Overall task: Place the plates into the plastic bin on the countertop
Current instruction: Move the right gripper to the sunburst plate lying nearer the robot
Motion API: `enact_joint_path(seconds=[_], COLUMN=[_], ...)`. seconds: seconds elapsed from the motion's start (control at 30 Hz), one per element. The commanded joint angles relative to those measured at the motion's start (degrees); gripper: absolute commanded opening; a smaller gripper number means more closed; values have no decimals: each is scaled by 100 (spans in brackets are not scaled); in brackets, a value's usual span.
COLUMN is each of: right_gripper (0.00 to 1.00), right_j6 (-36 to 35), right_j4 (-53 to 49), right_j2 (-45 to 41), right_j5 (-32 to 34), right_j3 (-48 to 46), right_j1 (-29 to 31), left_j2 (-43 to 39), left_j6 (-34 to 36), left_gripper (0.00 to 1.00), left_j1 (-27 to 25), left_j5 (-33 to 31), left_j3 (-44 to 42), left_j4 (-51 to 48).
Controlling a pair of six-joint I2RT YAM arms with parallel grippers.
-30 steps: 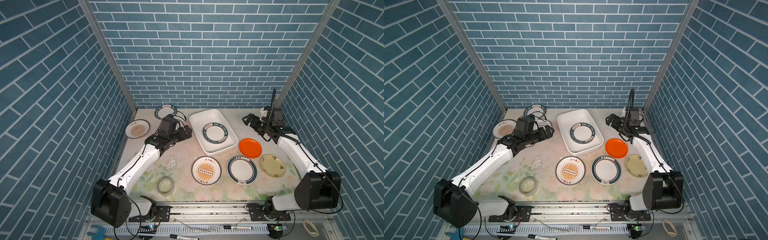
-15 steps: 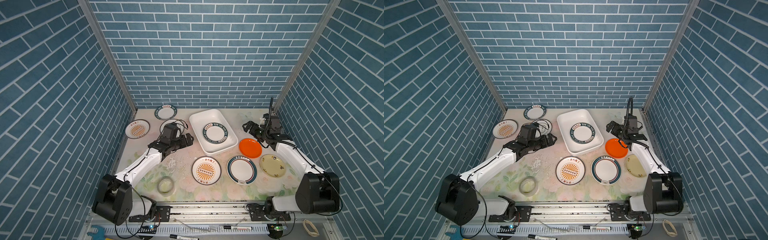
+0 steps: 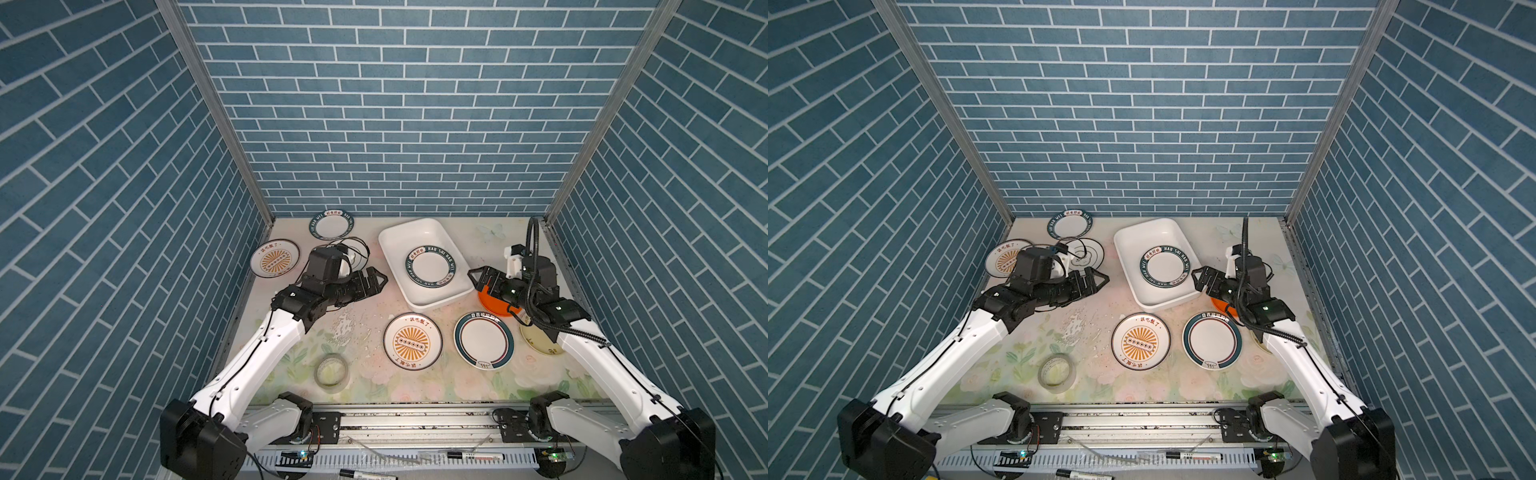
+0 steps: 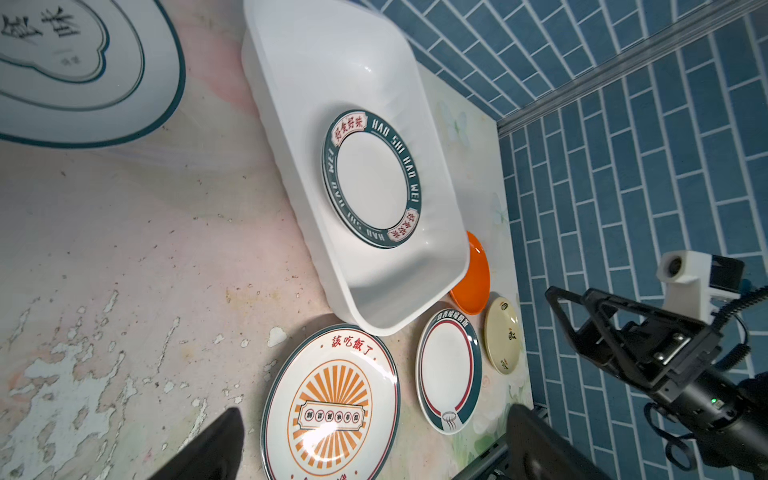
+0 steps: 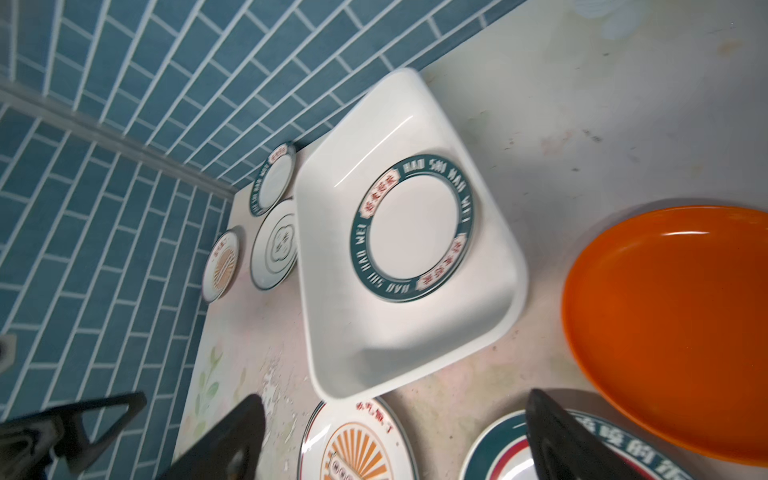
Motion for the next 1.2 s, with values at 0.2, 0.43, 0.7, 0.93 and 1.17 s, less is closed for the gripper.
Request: enact_joint_path(seconds=[0.2,0.43,0.7,0.93,1.17], right_gripper=[97,98,96,93,88], right_j6=[577,984,1394,1735,2074], right_j4=[16,706,618,647,1086], right_j2=[-684,23,94,502,990], right_j5=[662,909,1752,1552,1500], right_j3=[-704,-1088,-1265,-1201,-1250], right_j1=[1039,2005,2403,2437,2487], left_j2=[-311,-497,-147,-214,-207], left_j6=[894,768,1353,1619,1368], left_gripper=[99,100,99,100,100], left_j1=[32,32,33,33,81], left_j5=[6,40,135,-420,56], left_j3=[581,-36,365,-328,-663], left_j4=[-784,574,1058,1969,2315])
